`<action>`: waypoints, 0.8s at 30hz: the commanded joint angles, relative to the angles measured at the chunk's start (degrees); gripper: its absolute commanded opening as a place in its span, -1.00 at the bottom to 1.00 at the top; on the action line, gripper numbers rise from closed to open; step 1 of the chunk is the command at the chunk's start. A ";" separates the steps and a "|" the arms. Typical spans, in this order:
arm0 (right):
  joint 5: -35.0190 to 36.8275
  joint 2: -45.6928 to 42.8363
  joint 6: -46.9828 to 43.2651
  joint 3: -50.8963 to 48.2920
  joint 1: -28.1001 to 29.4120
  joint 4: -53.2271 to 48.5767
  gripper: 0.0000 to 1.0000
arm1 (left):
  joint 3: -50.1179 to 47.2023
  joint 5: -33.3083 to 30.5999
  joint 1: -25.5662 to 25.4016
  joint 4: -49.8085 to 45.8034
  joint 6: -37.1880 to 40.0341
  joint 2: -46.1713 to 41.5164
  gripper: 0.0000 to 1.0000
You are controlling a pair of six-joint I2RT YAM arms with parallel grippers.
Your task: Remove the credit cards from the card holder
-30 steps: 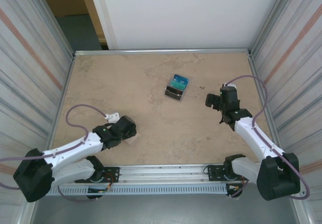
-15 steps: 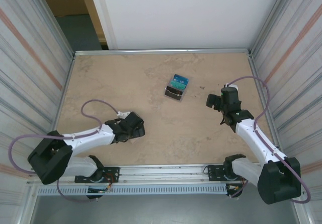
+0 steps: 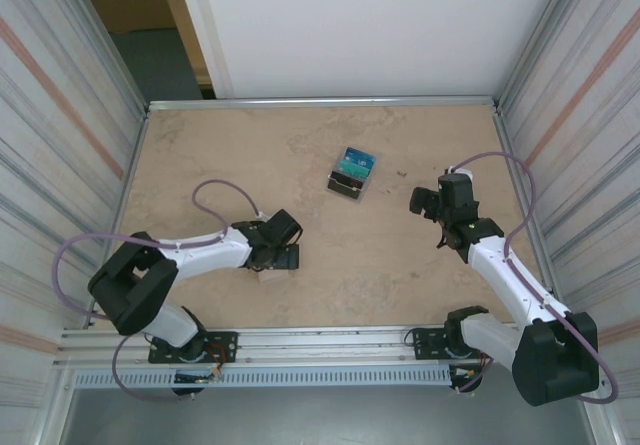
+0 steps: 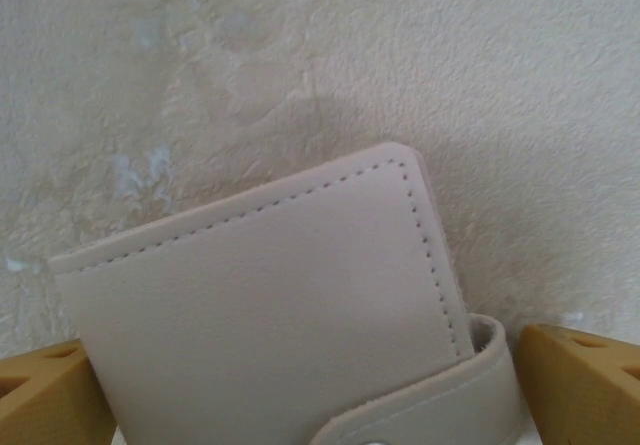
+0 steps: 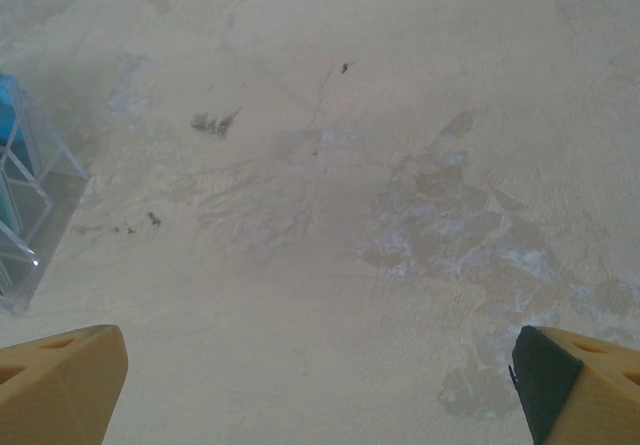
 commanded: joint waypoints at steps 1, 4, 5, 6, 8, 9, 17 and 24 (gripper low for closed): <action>1.25 -0.60 1.14 0.18 0.45 -1.34 0.97 | 1.48 -0.14 -0.81 -5.75 1.67 1.58 0.97; 1.36 -0.81 1.13 0.07 0.47 -1.43 0.97 | 1.28 -1.14 -0.98 -7.68 0.82 1.29 0.97; 1.41 -0.84 1.19 0.01 0.49 -1.47 0.97 | 1.16 -1.32 -0.94 -8.15 0.53 0.98 0.96; 1.50 -0.82 1.23 0.01 0.47 -1.51 0.97 | 0.87 -1.40 -0.94 -8.46 0.45 0.57 0.91; 1.65 -0.82 1.39 0.00 0.47 -1.65 0.97 | 0.19 -1.18 -0.98 -8.63 0.16 -0.40 0.79; 1.69 -0.84 1.47 -0.02 0.47 -1.65 0.97 | -0.08 -0.99 -0.97 -8.62 0.06 -0.94 0.74; 1.98 -1.09 3.39 0.10 0.56 -2.24 0.97 | -2.24 0.15 -0.98 -4.16 1.29 -4.10 0.57; -1.11 -1.48 10.46 2.76 0.62 -7.50 0.97 | -2.36 1.08 -0.98 2.21 7.42 -6.37 0.43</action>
